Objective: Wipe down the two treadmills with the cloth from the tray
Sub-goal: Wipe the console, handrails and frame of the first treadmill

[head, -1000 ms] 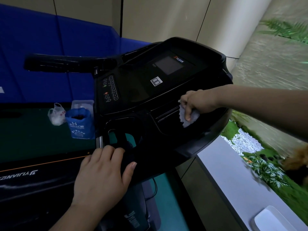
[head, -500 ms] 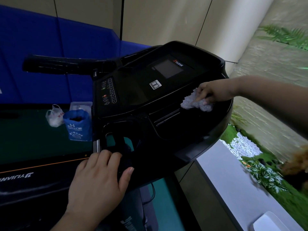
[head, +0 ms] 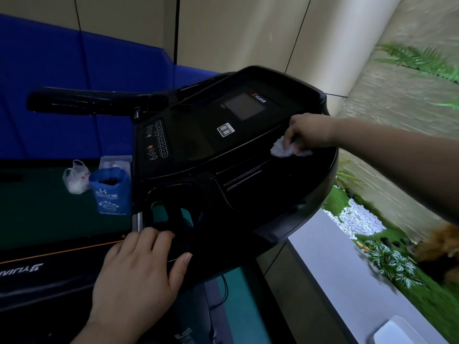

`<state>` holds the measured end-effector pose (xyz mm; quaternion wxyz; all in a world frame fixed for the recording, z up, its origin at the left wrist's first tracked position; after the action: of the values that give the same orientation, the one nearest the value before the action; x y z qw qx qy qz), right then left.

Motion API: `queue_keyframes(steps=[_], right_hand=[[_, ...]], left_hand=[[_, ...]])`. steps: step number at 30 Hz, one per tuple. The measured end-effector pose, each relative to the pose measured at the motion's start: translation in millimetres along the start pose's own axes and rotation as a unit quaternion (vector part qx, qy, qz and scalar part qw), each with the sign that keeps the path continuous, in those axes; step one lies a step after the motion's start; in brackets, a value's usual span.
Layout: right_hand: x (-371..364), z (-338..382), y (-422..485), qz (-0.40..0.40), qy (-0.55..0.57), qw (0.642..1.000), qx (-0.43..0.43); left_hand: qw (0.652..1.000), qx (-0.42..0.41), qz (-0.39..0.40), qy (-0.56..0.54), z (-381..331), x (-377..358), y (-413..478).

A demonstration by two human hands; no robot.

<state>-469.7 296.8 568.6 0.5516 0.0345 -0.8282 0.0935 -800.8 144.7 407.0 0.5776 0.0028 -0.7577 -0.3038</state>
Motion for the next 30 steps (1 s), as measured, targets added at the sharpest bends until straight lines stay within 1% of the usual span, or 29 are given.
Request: queue_keyframes(steps=[1, 3, 5, 6, 9, 12, 13, 14, 18, 19, 25, 26, 28, 30], right_hand=[[-3.3, -0.5, 0.9, 0.024, 0.029, 0.999, 0.004], [-15.4, 20.5, -6.5, 0.117, 0.088, 0.988, 0.048], [-31.4, 45.6, -19.7, 0.195, 0.073, 0.973, 0.095], [-34.7, 50.8, -23.0, 0.211, 0.056, 0.970, 0.110], [-23.0, 34.1, -15.2, 0.189, 0.043, 0.976, 0.099], [-6.1, 2.4, -2.6, 0.095, -0.002, 0.993, 0.073], [-6.5, -1.6, -0.8, 0.087, -0.011, 0.993, 0.075], [-9.1, 0.8, -2.8, 0.099, -0.011, 0.992, 0.077], [-29.6, 40.0, -23.8, 0.225, 0.036, 0.970, 0.082], [-33.7, 44.2, -25.9, 0.240, 0.049, 0.966, 0.081], [-26.5, 30.0, -21.5, 0.264, 0.056, 0.962, 0.044], [-24.8, 32.1, -24.3, 0.281, 0.074, 0.956, 0.037], [-27.9, 45.9, -30.6, 0.312, 0.150, 0.938, 0.030], [-37.4, 68.5, -33.7, 0.328, 0.225, 0.917, 0.032]], left_hand=[[1.000, 0.000, -0.002, 0.000, 0.0, 0.1, 0.0], [1.000, 0.001, -0.003, 0.002, 0.0, 0.4, -0.2], [1.000, 0.003, -0.003, 0.004, 0.1, 0.4, -0.5], [1.000, 0.004, -0.002, 0.005, 0.2, 0.3, -0.5], [1.000, 0.004, 0.001, 0.008, 0.2, -0.5, -0.3], [1.000, 0.005, 0.004, 0.006, 0.8, -0.4, -0.5], [1.000, 0.005, 0.003, 0.005, 0.7, 0.0, -0.8], [1.000, 0.006, 0.003, 0.004, 0.4, 0.3, -0.9], [1.000, 0.006, -0.003, 0.003, 0.1, 0.7, -1.2], [1.000, 0.005, -0.004, 0.003, 0.1, 0.6, -1.0], [1.000, 0.003, -0.001, 0.007, -0.2, 0.8, -0.4], [1.000, 0.004, -0.001, 0.008, -0.4, 0.9, -0.3], [1.000, 0.004, -0.003, 0.009, -0.7, 1.5, 0.0], [1.000, 0.006, -0.003, 0.009, -0.7, 1.9, 0.1]])
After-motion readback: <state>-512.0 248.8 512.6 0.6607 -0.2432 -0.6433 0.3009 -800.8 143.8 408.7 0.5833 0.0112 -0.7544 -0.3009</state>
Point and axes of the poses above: each hand's wrist, its own y-axis towards the middle knuckle, its own x-axis out of the back of the hand, z = x × y, the point moved 7 cm from there along y, towards the middle knuckle, and after that the axes turned 2 degrees about -x, right-handed, at the moved point
